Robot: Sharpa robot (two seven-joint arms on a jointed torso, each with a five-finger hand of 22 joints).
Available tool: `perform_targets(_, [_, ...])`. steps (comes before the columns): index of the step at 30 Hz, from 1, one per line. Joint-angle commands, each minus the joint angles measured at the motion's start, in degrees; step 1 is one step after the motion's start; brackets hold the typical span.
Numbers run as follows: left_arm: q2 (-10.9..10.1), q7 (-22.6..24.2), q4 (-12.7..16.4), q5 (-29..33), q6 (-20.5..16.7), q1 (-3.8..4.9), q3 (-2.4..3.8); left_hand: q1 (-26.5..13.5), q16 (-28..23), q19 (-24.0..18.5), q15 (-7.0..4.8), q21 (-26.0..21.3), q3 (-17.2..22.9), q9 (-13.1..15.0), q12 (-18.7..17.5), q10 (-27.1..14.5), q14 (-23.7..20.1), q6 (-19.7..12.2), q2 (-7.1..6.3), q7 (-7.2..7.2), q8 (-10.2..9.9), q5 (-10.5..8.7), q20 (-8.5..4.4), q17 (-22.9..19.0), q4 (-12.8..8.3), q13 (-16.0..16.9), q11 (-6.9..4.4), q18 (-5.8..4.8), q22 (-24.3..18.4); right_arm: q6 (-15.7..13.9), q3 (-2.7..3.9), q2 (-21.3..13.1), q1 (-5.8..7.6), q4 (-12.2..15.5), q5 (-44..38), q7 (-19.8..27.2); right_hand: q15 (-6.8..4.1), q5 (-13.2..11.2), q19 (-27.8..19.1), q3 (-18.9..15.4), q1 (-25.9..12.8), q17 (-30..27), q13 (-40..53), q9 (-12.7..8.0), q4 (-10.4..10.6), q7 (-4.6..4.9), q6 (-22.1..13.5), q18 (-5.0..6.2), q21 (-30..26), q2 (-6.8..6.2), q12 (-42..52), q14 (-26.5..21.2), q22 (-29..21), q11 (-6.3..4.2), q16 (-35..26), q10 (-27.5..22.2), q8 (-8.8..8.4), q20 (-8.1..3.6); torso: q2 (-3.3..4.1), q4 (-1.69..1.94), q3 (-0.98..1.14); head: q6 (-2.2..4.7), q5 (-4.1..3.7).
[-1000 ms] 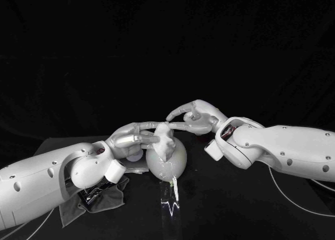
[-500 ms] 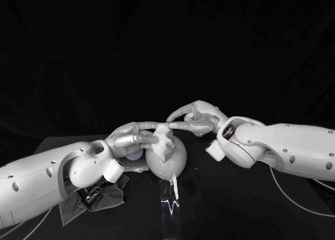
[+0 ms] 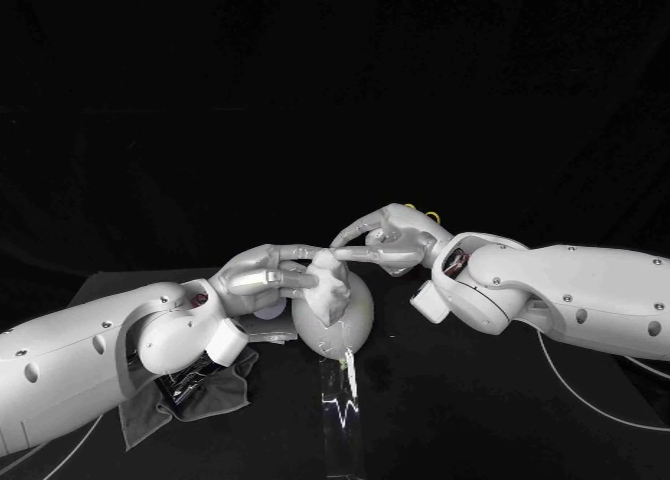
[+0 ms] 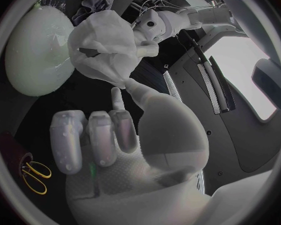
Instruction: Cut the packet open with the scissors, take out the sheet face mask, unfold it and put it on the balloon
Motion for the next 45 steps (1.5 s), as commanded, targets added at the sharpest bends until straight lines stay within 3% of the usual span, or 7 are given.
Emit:
perform_targets(1, [0.12,0.25,0.18,-0.26,1.28,0.07,0.1,0.16,-0.23,-0.53,-0.34,0.36,0.98,0.03,0.2,4.48,0.05,0.39,0.64,0.05,0.17,0.18,-0.05,0.1,0.73,0.05,-3.24,0.96,0.09,2.44,-0.01,0.04,-0.03,0.17,-0.79,-0.82,-0.03,0.16,4.68,-0.4,-0.67,15.05,13.13,-0.15,0.35,-0.18,0.59,0.21,0.22,-0.19,0.27,5.99,14.3,-0.25,0.24,4.0,-0.37,0.03,-0.02,0.01,-0.02,-0.08,0.03])
perform_targets(14, [0.0,0.27,0.17,-0.28,1.12,0.07,0.1,0.12,-0.22,-0.51,-0.35,0.38,1.07,0.04,0.26,4.46,0.05,0.48,0.67,0.11,0.19,0.18,-0.06,0.14,0.71,0.07,-3.25,0.98,0.09,2.99,-0.03,-0.42,-0.12,0.32,-1.82,-1.98,-0.28,0.14,4.92,-2.04,-1.35,15.05,13.2,-0.41,1.58,-0.52,1.41,0.11,0.57,-0.87,0.45,5.99,14.43,-0.54,0.24,4.12,-0.39,-0.19,0.01,-0.07,0.01,-0.09,0.15])
perform_targets(29, [-0.02,0.26,0.21,-0.28,1.47,0.07,0.1,0.06,-0.22,-0.5,-0.36,0.41,1.13,0.13,0.33,4.45,0.06,0.86,0.66,0.12,0.35,0.18,-0.06,0.2,0.66,0.08,-3.26,0.99,0.1,2.26,-0.06,-0.37,-0.29,-0.12,-2.89,-3.05,-1.41,0.04,5.63,-1.46,1.92,15.05,13.65,-0.1,1.49,-2.04,4.46,-0.19,1.65,1.39,1.3,5.99,14.83,-1.88,0.24,4.67,1.23,-1.15,0.01,-0.02,-0.01,-0.07,-0.02])
perform_targets(38, [-0.08,0.22,0.08,-0.29,1.2,0.07,0.1,0.02,-0.22,-0.49,-0.37,0.43,1.2,0.16,0.38,4.43,0.07,1.02,0.68,0.11,0.41,0.18,-0.06,0.25,0.63,0.09,-3.27,0.99,0.1,2.46,-0.07,-0.49,-0.36,0.18,-2.37,-2.03,-2.84,-0.09,6.02,-0.58,4.38,15.05,14.32,1.06,0.73,-4.12,7.64,-0.36,2.25,3.04,2.49,5.99,15.05,-3.64,0.24,5.37,3.96,-2.36,0.0,-0.02,0.0,-0.09,0.0])
perform_targets(45, [-0.11,0.05,-0.05,-0.43,0.59,0.07,0.09,-0.05,-0.21,-0.48,-0.37,0.45,1.21,0.1,0.43,4.42,0.07,0.83,0.65,0.19,0.27,0.17,-0.06,0.29,0.62,0.09,-3.27,0.99,0.11,1.69,-0.07,-0.73,-0.38,0.46,-0.69,-1.0,-3.42,-0.09,6.02,0.27,5.55,15.05,14.8,1.76,0.18,-4.66,7.86,-0.37,2.25,3.87,3.32,5.99,15.05,-4.2,0.24,5.82,5.08,-2.98,0.0,-0.05,0.01,-0.08,0.03])
